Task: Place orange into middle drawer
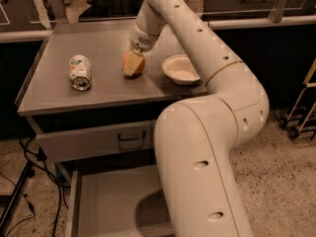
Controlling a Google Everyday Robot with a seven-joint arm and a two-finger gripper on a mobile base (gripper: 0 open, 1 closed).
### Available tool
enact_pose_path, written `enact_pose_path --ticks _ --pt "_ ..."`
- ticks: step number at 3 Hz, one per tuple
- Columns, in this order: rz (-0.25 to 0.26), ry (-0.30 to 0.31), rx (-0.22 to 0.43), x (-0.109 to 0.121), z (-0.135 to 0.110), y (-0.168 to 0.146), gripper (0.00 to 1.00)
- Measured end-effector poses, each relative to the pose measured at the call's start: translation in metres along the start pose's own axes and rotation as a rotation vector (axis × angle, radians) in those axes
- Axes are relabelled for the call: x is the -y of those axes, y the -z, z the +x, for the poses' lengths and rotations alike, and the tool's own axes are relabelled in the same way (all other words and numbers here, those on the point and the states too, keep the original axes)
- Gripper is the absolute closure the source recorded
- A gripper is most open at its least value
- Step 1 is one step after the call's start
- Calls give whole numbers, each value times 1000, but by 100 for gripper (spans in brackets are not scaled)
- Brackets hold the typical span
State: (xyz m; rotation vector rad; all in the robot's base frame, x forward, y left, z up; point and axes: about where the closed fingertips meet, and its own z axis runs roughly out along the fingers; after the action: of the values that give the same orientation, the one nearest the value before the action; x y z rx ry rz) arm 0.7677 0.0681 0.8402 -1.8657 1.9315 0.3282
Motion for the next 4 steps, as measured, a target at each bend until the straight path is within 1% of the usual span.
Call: enact_pose_path --ticks 1,2,3,4 --pt "13 -9 0 3 -1 0 100" --pt "53 -8 12 4 -5 25 100" --pt "94 9 53 -3 -14 62 100" --pt "112 36 104 -54 -28 95 100"
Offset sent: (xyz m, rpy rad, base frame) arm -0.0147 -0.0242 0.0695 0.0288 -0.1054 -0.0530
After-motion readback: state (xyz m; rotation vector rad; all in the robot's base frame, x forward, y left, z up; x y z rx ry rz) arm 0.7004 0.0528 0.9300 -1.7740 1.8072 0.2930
